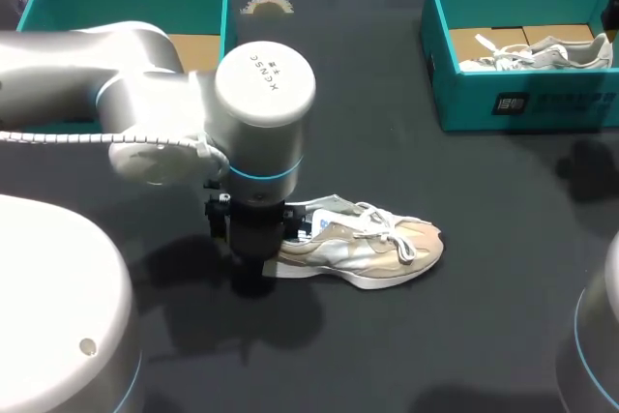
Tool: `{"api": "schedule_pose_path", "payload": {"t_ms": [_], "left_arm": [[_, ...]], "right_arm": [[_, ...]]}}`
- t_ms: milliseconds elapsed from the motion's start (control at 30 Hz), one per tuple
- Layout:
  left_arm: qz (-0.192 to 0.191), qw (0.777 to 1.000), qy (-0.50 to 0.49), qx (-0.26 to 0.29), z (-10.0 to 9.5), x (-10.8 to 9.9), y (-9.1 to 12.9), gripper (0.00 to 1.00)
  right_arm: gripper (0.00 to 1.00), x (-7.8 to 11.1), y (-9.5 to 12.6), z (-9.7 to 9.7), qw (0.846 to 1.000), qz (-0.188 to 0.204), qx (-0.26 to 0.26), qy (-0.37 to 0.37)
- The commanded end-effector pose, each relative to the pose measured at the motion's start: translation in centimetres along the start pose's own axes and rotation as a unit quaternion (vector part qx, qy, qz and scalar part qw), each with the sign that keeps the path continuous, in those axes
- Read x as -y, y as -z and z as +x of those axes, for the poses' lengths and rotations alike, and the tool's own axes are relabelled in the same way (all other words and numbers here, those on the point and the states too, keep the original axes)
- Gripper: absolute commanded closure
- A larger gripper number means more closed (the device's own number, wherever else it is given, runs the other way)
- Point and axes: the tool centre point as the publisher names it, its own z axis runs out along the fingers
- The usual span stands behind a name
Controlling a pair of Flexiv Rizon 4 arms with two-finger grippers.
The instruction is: Take the shoe out of the shoebox, open the shoe tongue, remove and reinsert the insole, then place the shoe into the shoebox
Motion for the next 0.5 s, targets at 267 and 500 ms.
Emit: {"api": "schedule_pose_path", "payload": {"t_ms": [267, 500], "left_arm": [[-0.013, 1.0, 0.006, 0.012, 0.8, 0.3, 1.3, 0.0], [-0.023, 0.999, 0.014, 0.022, 1.2, 0.2, 2.4, 0.0]], "right_arm": [[0.0, -0.1, 0.0, 0.1, 1.0, 0.001, 0.001, -0.001], [0.0, -0.1, 0.0, 0.1, 1.0, 0.001, 0.001, -0.001]]}}
